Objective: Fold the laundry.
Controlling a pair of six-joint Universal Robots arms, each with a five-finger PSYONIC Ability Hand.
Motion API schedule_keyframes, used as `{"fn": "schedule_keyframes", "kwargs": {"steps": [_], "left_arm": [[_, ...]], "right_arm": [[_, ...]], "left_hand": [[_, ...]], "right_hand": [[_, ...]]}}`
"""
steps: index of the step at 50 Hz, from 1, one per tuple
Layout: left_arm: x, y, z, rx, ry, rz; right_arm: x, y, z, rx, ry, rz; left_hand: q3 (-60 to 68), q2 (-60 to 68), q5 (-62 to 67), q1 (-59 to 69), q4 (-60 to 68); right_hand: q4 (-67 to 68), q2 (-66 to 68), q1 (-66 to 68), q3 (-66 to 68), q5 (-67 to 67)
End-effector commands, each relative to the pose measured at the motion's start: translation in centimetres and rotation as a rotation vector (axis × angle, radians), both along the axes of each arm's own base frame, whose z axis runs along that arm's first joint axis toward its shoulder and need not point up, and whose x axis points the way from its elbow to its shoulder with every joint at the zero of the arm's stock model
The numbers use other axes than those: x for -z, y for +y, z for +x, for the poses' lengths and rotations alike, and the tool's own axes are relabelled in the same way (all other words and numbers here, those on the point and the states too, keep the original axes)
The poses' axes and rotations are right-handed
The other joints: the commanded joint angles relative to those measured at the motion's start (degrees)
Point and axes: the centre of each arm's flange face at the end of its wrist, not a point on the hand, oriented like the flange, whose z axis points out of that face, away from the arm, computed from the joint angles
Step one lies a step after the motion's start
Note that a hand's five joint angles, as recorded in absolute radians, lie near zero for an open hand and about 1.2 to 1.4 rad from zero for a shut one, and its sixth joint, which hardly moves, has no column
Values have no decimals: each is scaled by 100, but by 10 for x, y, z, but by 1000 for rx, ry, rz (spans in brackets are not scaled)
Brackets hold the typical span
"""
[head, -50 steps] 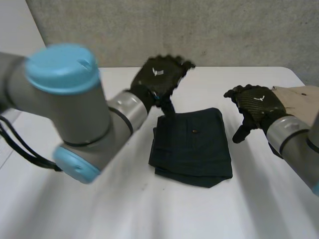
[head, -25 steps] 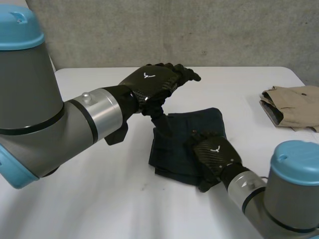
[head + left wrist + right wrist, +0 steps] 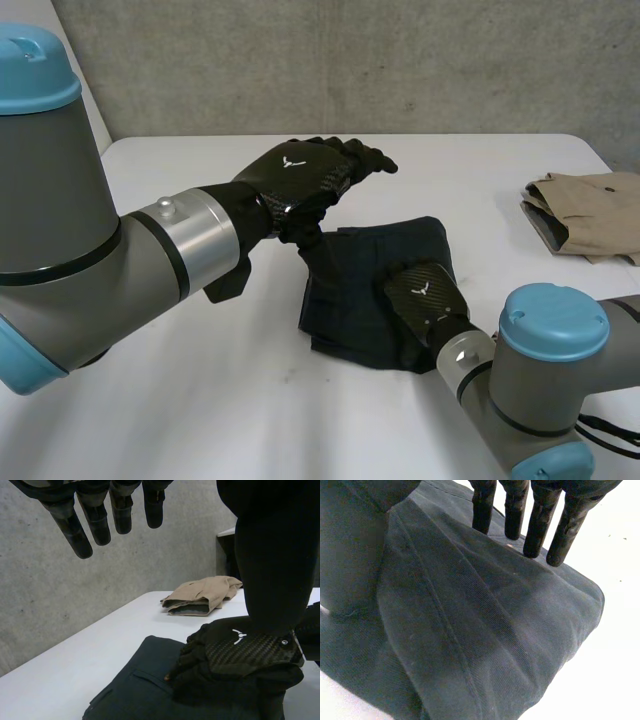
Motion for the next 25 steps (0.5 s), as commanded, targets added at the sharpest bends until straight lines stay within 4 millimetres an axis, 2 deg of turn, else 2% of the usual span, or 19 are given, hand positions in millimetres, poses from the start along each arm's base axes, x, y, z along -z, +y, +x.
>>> {"fn": "schedule_keyframes", "kwargs": {"steps": [1, 8, 11, 16, 18, 21, 25], "left_arm": [[2, 1, 0, 1, -4, 7], [0, 2, 1, 1, -1, 3], [-1, 3, 1, 1, 1, -1], [-1, 3, 2, 1, 1, 2], [-1, 3, 2, 1, 3, 2], [-1, 3, 2, 0, 4, 5], [-1, 3, 2, 0, 5, 8]], "right_arm": [[3, -7, 4, 1, -2, -5], [-4, -17, 7, 6, -6, -43], [-9, -21, 8, 7, -12, -56], [-13, -25, 11, 1, -16, -70], [-13, -28, 11, 3, -12, -73], [-14, -37, 4, 26, 8, -86], [-14, -58, -19, 82, 69, -103]], "left_hand": [[-201, -168, -271, -90, -166], [-201, -168, -271, -90, -166], [-201, -168, -271, -90, -166], [-201, -168, -271, -90, -166], [-201, -168, -271, -90, -166], [-201, -168, -271, -90, -166], [-201, -168, -271, -90, -166]], "right_hand": [[1935, 2021, 2151, 1939, 2043], [4042, 4127, 4257, 4046, 4150], [4346, 4432, 4562, 4350, 4454], [5823, 5909, 6039, 5827, 5931], [5889, 5974, 6104, 5893, 5997], [5889, 5974, 6104, 5893, 5997], [5889, 5974, 6104, 5893, 5997]]}}
